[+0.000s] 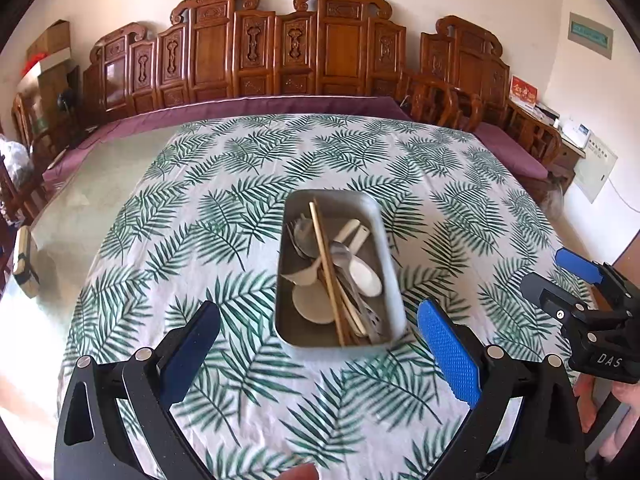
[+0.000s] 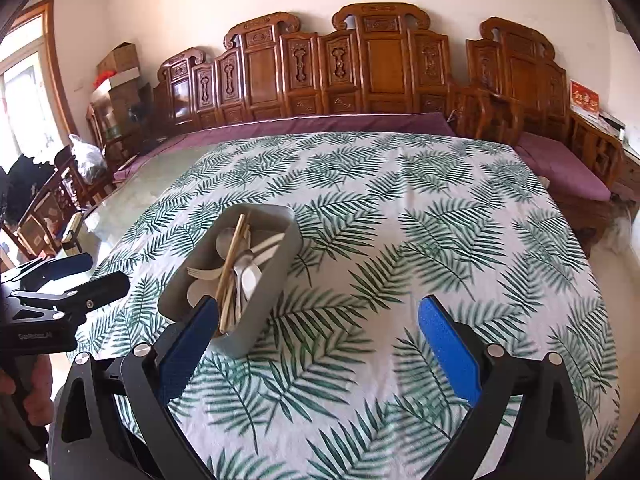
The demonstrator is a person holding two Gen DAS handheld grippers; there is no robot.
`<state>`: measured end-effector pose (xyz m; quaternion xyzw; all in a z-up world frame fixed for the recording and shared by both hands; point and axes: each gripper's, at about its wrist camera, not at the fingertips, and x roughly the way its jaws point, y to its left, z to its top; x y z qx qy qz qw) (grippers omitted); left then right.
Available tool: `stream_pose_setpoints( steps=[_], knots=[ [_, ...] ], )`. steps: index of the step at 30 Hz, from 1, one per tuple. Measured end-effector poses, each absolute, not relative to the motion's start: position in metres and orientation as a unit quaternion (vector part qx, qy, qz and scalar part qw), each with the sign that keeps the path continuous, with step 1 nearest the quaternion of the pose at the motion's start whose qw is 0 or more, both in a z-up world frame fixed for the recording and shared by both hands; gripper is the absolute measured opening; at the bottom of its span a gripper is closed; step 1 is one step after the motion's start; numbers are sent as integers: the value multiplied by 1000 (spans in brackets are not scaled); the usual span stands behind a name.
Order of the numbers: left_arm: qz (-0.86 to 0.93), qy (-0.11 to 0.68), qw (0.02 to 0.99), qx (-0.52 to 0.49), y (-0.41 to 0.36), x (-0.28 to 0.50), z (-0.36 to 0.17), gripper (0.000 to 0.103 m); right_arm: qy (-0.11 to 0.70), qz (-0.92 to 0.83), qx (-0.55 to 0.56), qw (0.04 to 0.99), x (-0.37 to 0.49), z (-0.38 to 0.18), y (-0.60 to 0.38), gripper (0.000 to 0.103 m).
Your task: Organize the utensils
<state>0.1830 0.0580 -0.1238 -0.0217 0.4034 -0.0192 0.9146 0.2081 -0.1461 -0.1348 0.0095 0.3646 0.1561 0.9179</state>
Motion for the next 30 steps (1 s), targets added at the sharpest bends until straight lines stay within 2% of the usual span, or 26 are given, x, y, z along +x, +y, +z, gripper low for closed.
stream_pose_setpoints(
  steps=[13,30],
  knots=[
    [-16,379,925,-13,33,132,-104,95,338,132,8,932,147,-117,-180,100],
    [-23,304,953,-2,11,76,-25,95,265,119,15,957,93,-41,-198,100]
  ],
)
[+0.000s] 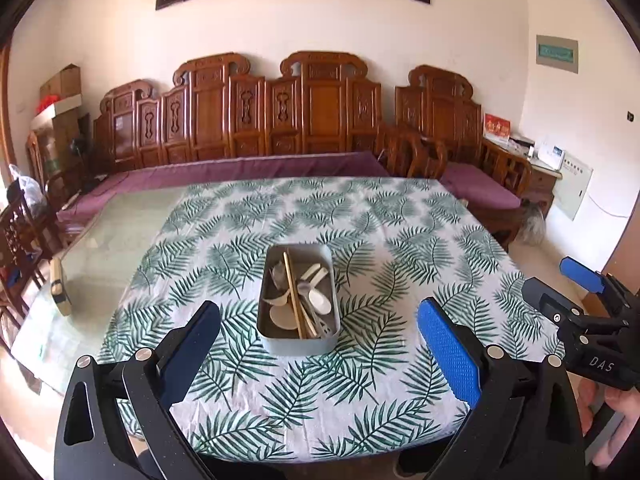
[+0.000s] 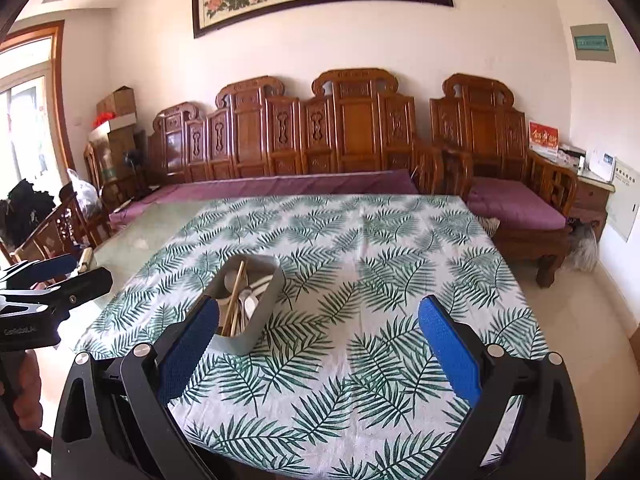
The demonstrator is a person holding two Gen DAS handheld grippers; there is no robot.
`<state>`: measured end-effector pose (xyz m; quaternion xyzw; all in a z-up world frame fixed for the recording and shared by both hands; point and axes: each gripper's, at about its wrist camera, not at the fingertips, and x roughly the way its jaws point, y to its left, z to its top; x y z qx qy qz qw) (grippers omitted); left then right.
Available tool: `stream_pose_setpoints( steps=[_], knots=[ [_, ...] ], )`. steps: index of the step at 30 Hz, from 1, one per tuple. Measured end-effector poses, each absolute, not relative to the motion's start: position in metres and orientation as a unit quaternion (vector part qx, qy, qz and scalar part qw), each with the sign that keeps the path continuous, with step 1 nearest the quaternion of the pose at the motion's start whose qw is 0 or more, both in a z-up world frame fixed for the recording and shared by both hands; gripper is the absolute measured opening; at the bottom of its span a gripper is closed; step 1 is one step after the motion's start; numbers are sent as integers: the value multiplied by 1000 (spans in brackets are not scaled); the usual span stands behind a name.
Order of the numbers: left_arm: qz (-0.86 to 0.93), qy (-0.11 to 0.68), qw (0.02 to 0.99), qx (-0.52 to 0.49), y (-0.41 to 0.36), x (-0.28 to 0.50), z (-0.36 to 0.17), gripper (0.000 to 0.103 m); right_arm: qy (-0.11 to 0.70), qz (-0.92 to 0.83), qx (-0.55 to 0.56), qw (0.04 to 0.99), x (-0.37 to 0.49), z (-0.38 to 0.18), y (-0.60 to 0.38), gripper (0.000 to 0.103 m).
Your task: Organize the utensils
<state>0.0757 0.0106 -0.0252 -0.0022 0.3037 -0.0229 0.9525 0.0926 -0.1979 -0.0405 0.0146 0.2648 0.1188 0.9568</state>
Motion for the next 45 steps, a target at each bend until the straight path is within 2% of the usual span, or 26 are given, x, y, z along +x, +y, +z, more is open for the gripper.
stream_pose_setpoints(
  steps=[20,45],
  knots=[
    [-26,213,976,-28,7,46,49,95,177,103,5,979,50,36,-208,100],
    [-22,210,977,-18,6,32,49,95,159,99,16,982,39,46,-215,100]
  ],
)
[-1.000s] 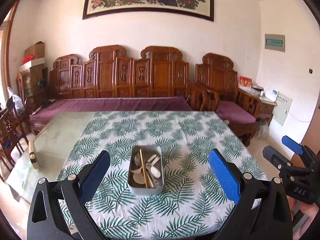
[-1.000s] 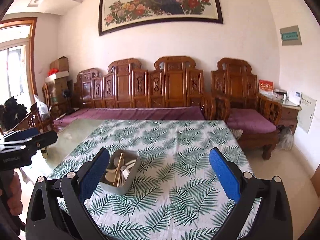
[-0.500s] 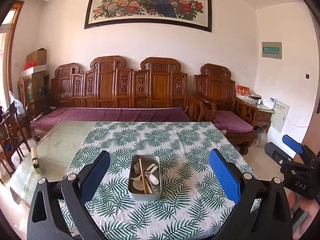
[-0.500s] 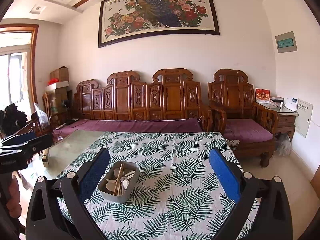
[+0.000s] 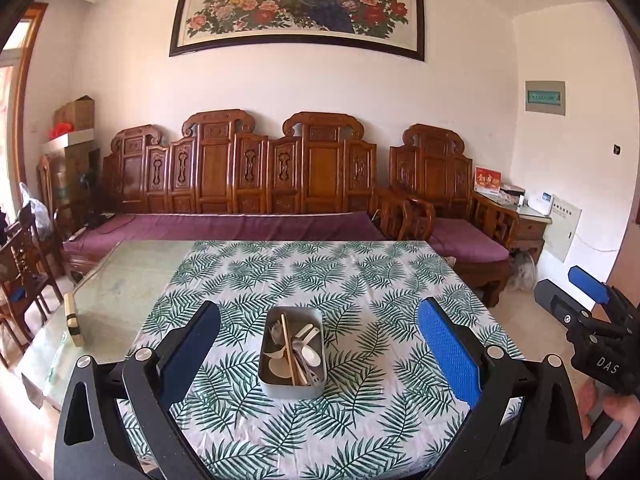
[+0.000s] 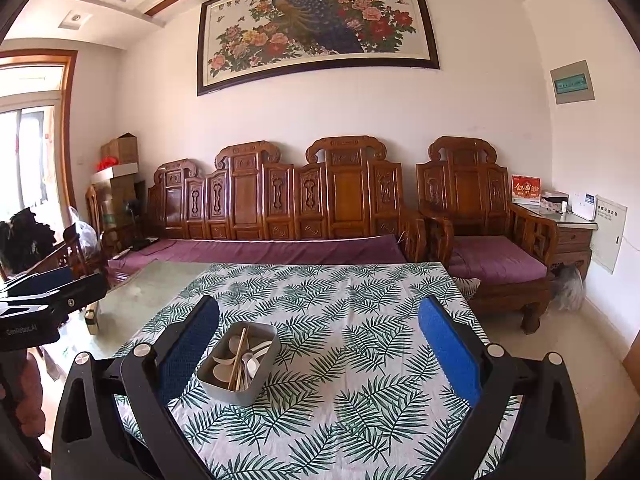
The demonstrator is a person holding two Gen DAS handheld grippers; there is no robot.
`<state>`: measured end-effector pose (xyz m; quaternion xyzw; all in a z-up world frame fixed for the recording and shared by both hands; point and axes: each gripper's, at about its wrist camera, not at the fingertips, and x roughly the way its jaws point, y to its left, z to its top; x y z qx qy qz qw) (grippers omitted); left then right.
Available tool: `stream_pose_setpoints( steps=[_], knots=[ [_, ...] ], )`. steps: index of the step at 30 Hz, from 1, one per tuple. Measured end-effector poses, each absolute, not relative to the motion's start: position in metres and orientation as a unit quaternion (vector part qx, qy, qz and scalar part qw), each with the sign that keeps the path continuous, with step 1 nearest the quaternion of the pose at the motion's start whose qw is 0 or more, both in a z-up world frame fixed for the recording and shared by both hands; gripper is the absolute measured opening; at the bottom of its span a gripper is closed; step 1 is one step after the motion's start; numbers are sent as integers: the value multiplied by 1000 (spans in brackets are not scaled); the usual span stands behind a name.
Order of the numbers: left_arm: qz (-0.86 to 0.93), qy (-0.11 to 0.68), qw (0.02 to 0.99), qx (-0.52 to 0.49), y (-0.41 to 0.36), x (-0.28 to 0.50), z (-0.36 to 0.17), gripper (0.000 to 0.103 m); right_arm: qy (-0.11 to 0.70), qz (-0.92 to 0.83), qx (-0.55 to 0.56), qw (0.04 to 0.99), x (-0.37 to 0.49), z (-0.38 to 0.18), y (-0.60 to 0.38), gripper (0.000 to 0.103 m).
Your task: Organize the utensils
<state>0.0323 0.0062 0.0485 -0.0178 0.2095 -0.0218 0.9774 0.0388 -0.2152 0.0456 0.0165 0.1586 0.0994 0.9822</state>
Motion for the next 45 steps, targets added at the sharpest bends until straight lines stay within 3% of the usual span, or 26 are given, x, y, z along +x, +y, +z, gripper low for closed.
stream_pose_setpoints(
  steps=[45],
  knots=[
    [-12,211,978,2,1,34,42,95,160,105,18,981,39,35,-199,100]
  ],
)
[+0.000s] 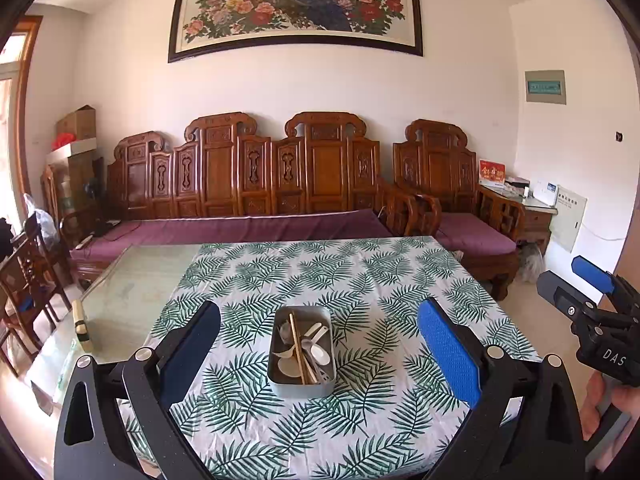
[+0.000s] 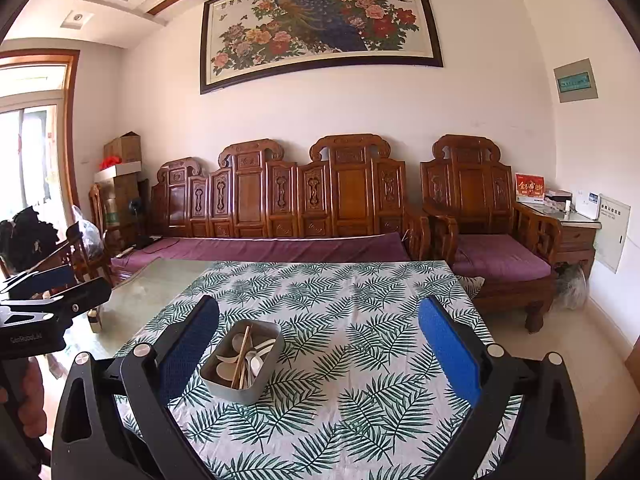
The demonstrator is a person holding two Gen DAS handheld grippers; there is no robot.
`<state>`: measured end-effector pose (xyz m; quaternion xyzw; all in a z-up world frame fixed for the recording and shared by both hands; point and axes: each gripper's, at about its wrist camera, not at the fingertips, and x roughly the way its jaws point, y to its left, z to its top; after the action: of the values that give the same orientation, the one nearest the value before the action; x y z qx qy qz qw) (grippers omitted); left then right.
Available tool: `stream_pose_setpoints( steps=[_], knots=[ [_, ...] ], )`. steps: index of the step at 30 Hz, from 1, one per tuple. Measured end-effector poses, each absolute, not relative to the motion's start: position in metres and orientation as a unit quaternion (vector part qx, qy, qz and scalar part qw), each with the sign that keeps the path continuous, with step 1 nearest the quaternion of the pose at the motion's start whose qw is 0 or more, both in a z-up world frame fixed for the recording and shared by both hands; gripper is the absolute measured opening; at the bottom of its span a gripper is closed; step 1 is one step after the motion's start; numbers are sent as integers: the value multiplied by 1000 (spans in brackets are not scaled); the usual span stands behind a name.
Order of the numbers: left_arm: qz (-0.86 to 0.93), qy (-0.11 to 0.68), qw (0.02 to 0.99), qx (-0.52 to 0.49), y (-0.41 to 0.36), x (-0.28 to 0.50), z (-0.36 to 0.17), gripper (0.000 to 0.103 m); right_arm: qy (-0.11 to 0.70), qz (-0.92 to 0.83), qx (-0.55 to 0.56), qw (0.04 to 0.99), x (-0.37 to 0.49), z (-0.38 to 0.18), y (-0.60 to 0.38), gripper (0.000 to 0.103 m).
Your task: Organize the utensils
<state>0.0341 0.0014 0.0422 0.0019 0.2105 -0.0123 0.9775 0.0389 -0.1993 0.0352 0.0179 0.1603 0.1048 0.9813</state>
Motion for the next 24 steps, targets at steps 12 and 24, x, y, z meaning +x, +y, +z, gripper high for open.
stream_pose_setpoints(
  steps=[12,24],
  knots=[
    [-13,210,978,3,2,34,43,95,161,105,19,981,40,34,-197,100],
    [-15,206,978,3,1,30,47,95,161,105,19,981,41,35,-202,100]
  ],
)
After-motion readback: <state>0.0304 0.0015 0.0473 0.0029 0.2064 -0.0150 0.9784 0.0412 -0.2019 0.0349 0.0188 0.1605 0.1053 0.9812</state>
